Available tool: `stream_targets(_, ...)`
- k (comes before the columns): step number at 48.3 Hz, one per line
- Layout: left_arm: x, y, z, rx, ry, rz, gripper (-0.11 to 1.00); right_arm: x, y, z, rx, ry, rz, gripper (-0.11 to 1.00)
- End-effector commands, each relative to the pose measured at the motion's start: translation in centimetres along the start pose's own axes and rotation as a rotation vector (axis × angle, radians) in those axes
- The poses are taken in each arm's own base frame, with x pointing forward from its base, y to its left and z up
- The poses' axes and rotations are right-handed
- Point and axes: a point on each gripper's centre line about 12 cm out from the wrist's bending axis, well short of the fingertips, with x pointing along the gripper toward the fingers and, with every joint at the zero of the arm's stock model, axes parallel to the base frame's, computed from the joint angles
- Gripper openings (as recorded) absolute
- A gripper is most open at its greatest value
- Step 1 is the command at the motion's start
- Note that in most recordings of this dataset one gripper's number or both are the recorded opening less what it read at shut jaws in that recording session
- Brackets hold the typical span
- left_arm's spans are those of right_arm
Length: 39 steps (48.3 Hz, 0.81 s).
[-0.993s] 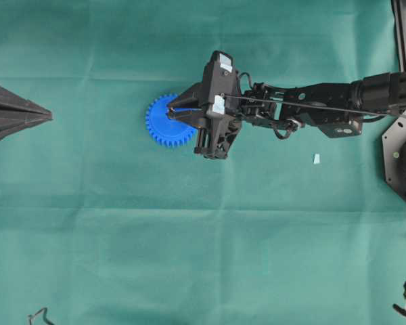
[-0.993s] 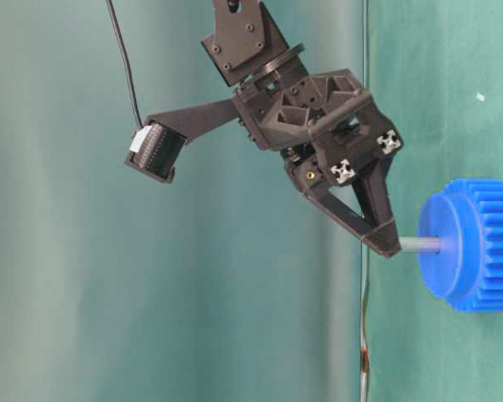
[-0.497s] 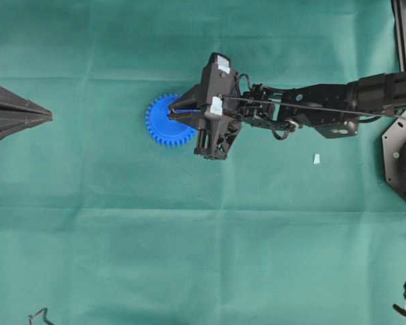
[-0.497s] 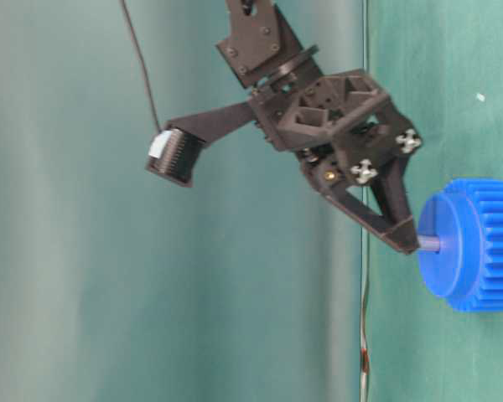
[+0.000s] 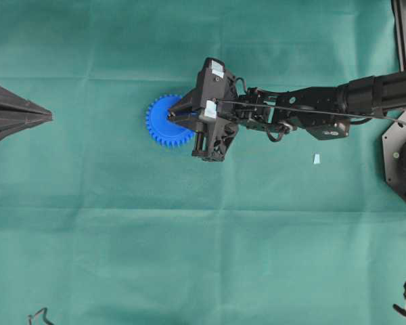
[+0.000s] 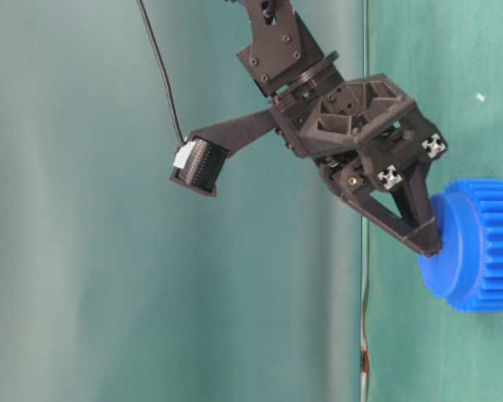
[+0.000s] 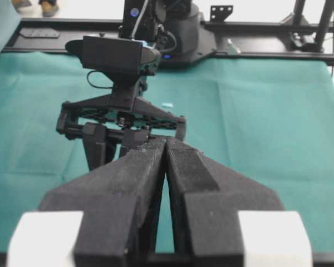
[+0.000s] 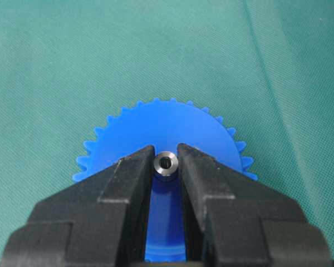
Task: Insert the shaft into the center hole of the gear.
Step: 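Lower the shaft with the right gripper into the gear's center hole, then open the right gripper to release the inserted shaft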
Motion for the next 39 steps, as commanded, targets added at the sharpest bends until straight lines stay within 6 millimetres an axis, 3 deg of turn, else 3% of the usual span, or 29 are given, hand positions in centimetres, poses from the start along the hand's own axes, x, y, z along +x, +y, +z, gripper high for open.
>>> stream_targets(1, 0.3, -0.1, 1.0, 0.003, -0.025, -0.004, 0.00, -0.2, 0.4, 1.4, 0.001, -0.042, 0.009, 0.16)
stream_targets(12, 0.3, -0.1, 1.0, 0.003, -0.023, -0.004, 0.00, -0.3, 0.4, 1.8, 0.001, -0.056, 0.010, 0.20)
stream_targets(23, 0.3, -0.1, 1.0, 0.001, -0.025, -0.004, 0.00, -2.3, 0.5, 3.9, -0.003, -0.115, 0.019, 0.84)
stream_targets(25, 0.3, -0.1, 1.0, 0.001, -0.023, -0.004, 0.00, -2.9, 0.6, 4.4, -0.002, -0.133, 0.021, 0.91)
stream_targets(39, 0.2, -0.1, 1.0, 0.001, -0.026, -0.004, 0.00, -9.5, 0.7, 7.1, -0.023, -0.258, 0.042, 0.86)
